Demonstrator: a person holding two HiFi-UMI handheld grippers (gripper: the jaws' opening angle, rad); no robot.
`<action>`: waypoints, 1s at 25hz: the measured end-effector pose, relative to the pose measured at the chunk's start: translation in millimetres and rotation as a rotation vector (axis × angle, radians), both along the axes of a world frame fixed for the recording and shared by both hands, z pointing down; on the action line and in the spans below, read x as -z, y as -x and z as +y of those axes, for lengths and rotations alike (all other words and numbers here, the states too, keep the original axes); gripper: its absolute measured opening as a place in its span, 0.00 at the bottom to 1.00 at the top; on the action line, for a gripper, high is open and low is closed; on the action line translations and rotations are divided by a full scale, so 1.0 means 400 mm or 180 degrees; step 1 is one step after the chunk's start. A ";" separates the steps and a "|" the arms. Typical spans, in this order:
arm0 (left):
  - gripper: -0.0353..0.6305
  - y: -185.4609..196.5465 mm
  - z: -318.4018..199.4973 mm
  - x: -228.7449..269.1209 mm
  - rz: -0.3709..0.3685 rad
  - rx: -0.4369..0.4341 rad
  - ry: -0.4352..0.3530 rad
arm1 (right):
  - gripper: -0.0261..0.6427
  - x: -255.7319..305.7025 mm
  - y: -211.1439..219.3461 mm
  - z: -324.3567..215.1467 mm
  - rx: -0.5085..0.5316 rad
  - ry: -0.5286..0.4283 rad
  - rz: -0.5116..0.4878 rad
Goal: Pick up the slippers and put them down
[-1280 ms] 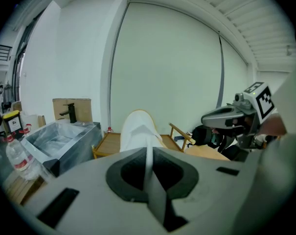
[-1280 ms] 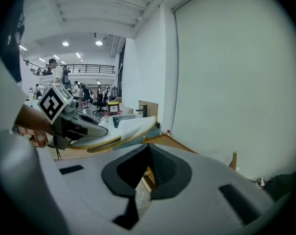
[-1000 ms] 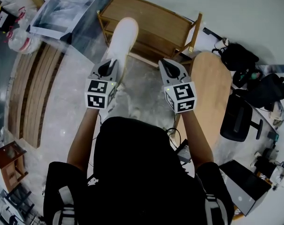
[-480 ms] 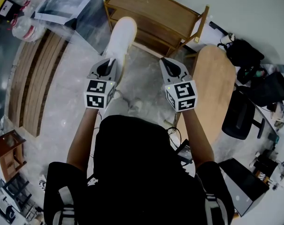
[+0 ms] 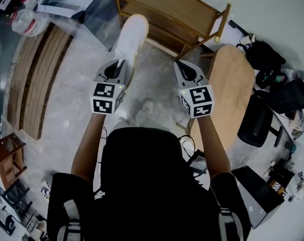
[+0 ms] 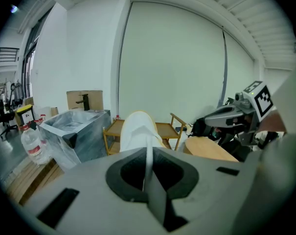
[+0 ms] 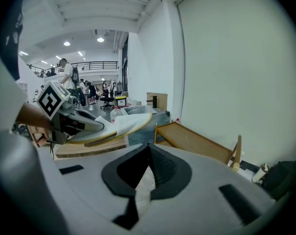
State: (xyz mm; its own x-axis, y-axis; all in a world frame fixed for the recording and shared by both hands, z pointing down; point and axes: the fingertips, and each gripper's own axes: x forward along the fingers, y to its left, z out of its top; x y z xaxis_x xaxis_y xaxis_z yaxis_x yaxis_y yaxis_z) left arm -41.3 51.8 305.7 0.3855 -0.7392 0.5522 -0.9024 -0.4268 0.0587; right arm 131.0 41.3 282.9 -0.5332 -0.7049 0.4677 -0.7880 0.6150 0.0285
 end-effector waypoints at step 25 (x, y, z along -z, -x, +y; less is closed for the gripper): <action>0.09 0.145 0.111 -0.422 0.0046 -0.0219 0.0399 | 0.04 -0.365 0.154 0.074 -0.0029 0.0280 0.0165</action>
State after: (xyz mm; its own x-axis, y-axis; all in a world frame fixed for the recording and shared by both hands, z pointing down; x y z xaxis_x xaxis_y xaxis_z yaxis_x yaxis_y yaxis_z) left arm -99.2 96.2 474.7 0.4414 -0.6363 0.6326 -0.8700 -0.4761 0.1281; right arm 69.5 71.0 428.7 -0.5006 -0.6645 0.5548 -0.7924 0.6098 0.0154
